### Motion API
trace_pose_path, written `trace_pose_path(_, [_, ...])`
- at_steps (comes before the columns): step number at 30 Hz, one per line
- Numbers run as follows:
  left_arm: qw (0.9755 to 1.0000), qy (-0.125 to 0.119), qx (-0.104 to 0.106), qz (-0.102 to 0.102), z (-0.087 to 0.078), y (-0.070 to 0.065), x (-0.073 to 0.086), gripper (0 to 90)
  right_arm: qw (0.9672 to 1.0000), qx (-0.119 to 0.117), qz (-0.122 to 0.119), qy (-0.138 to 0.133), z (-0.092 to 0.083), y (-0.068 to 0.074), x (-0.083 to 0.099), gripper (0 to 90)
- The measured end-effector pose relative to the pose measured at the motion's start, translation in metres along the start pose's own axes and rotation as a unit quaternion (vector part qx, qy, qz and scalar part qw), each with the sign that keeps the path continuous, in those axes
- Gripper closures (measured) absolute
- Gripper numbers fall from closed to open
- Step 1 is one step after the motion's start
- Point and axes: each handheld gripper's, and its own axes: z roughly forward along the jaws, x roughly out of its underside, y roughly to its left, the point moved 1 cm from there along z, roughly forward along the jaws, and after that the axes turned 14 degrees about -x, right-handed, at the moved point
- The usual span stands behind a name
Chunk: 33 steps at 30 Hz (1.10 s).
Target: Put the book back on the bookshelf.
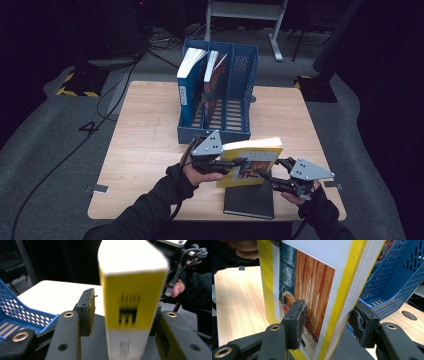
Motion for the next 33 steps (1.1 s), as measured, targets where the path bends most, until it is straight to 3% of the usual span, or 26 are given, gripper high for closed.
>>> trace_pose_path(5, [0.9999, 0.002, 0.009, 0.005, 0.003, 0.000, -0.009, 55.3, 1.0000, -0.002, 0.000, 0.001, 0.000, 0.000, 0.000, 48.0])
trace_pose_path(12, [0.9996, 0.005, 0.023, 0.015, 0.006, -0.001, -0.017, 69.4, 1.0000, -0.001, 0.002, 0.003, -0.001, 0.000, 0.000, 47.8])
trace_pose_path(19, [0.9993, 0.009, 0.037, 0.004, 0.006, 0.001, -0.018, 74.3, 1.0000, -0.002, 0.003, 0.008, -0.001, -0.001, 0.001, 46.1])
trace_pose_path(25, [0.9995, 0.010, 0.028, -0.009, 0.007, 0.004, -0.018, 74.7, 0.9999, 0.003, 0.010, 0.014, -0.007, -0.006, 0.004, 42.0])
trace_pose_path(31, [0.9999, 0.008, 0.006, -0.014, 0.007, 0.008, -0.017, 75.0, 0.9990, 0.016, 0.017, 0.039, -0.017, -0.018, 0.016, 35.7])
trace_pose_path(33, [0.9998, 0.007, -0.002, -0.019, 0.007, 0.011, -0.016, 75.1, 0.9973, 0.036, 0.019, 0.061, -0.018, -0.026, 0.025, 34.5])
